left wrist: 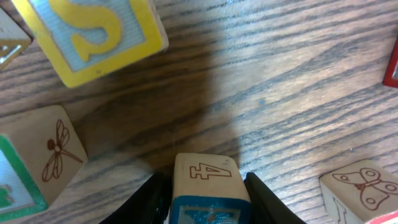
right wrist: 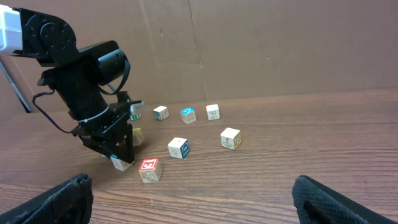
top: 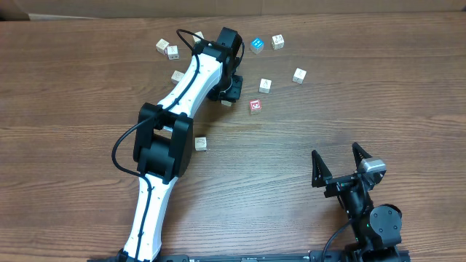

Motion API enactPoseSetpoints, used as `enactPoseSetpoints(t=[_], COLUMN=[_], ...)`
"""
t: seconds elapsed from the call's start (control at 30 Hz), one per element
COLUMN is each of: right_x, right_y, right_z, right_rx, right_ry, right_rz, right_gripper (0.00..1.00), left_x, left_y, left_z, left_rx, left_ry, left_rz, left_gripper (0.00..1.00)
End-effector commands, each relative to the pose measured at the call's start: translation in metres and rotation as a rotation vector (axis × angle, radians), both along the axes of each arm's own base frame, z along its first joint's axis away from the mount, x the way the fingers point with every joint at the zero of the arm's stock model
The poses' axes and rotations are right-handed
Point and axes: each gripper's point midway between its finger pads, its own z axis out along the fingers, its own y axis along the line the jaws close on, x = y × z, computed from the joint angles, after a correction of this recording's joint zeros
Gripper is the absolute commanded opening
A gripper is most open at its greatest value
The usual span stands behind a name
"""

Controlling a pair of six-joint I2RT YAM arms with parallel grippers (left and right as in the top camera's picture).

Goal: Form a horizontal line

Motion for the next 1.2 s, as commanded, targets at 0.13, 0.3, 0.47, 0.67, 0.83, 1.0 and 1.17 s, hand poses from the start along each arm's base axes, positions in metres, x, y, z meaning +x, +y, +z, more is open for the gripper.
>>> enactPoseSetpoints(t=[0.13, 0.3, 0.47, 0.67, 0.83, 1.0, 1.17], right_x=[0.000, 0.000, 0.000, 0.000, 0.000, 0.000, 0.000], right_y=[0.000, 0.000, 0.000, 0.000, 0.000, 0.000, 0.000], right_z=[-0.002, -0.002, -0.002, -0.002, -0.002, -0.002, -0.002], right_rx=[0.000, 0.000, 0.000, 0.000, 0.000, 0.000, 0.000], right_ry=[-0.005, -0.005, -0.005, -0.005, -0.005, -0.005, -0.005], right_rz=[-0.001, -0.001, -0.001, -0.001, -0.001, -0.001, -0.001], right_gripper=[1.00, 1.00, 1.00, 1.00, 1.00, 1.00, 1.00], left_x=[-0.003, -0.005, -0.007, -0.005, -0.017, -0.036, -0.062], left_y=[-0.001, 0.000, 0.001, 0.011, 0.031, 0.060, 0.086], left_z=[-0.009, -0.009, -0.003, 0.028, 0.079, 0.122, 0.133], left_rx=[-0.003, 0.003, 0.005, 0.038, 0.096, 0.194, 0.269], left_ry=[0.022, 0.028, 0.033, -0.019, -0.064, -0.090, -0.018], left_rz=[0.005, 0.008, 0.008, 0.041, 0.107, 0.164, 0.224], left_gripper=[0.29, 0.22, 0.15, 0.15, 0.15, 0.15, 0.14])
